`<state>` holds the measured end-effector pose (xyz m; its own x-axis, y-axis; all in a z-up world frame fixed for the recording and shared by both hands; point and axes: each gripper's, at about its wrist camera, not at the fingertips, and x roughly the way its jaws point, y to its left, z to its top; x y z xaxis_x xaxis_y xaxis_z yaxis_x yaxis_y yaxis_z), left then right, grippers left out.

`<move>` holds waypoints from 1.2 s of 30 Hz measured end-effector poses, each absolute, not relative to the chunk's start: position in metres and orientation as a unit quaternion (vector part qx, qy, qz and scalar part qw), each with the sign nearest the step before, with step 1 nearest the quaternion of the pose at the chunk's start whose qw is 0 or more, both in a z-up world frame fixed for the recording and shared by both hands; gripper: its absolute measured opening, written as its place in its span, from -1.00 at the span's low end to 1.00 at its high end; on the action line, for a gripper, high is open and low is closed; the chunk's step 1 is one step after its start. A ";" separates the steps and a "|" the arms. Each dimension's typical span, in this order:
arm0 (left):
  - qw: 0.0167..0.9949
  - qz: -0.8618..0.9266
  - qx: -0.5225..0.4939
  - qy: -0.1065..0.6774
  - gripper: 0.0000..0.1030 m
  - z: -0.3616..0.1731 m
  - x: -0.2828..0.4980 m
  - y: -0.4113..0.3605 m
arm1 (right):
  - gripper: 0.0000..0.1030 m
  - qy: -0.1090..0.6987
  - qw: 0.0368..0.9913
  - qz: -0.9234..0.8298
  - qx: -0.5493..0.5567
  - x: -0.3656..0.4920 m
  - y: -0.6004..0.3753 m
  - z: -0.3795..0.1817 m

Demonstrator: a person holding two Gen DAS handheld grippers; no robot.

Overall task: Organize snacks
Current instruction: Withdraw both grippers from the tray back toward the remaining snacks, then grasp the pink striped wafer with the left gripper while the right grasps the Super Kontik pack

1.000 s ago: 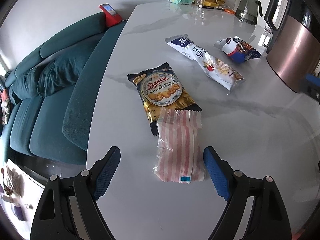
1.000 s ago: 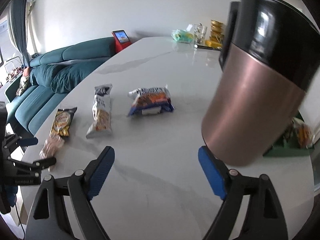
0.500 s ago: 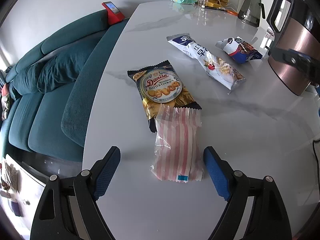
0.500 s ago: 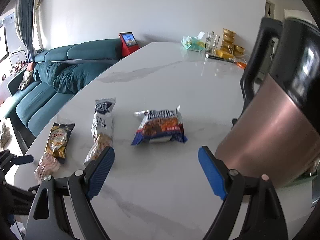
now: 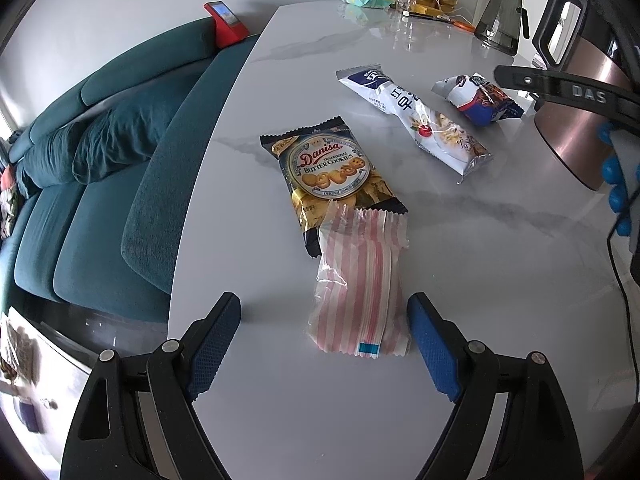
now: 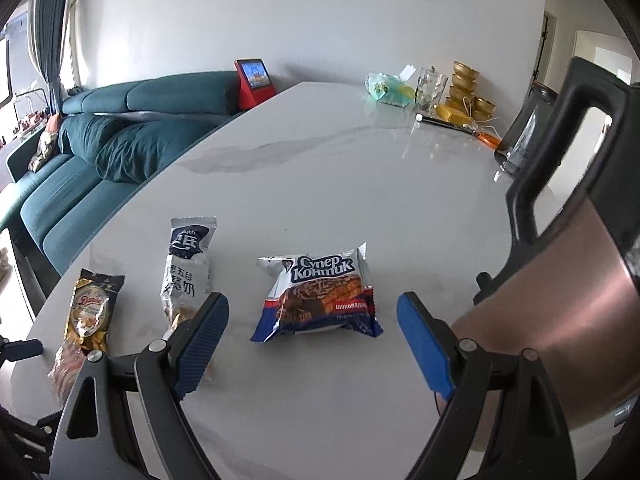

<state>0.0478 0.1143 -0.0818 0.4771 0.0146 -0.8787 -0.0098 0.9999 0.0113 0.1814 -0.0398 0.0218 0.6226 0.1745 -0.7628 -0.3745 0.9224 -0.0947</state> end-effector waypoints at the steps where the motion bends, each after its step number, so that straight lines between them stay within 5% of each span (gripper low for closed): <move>1: 0.859 0.007 0.002 0.512 0.58 -0.082 0.048 0.114 | 1.00 0.407 0.891 0.154 -0.126 0.183 -0.039 0.020; 36: 0.855 -0.009 0.009 0.519 0.58 -0.082 0.053 0.112 | 1.00 0.464 0.859 0.165 -0.140 0.243 -0.032 -0.028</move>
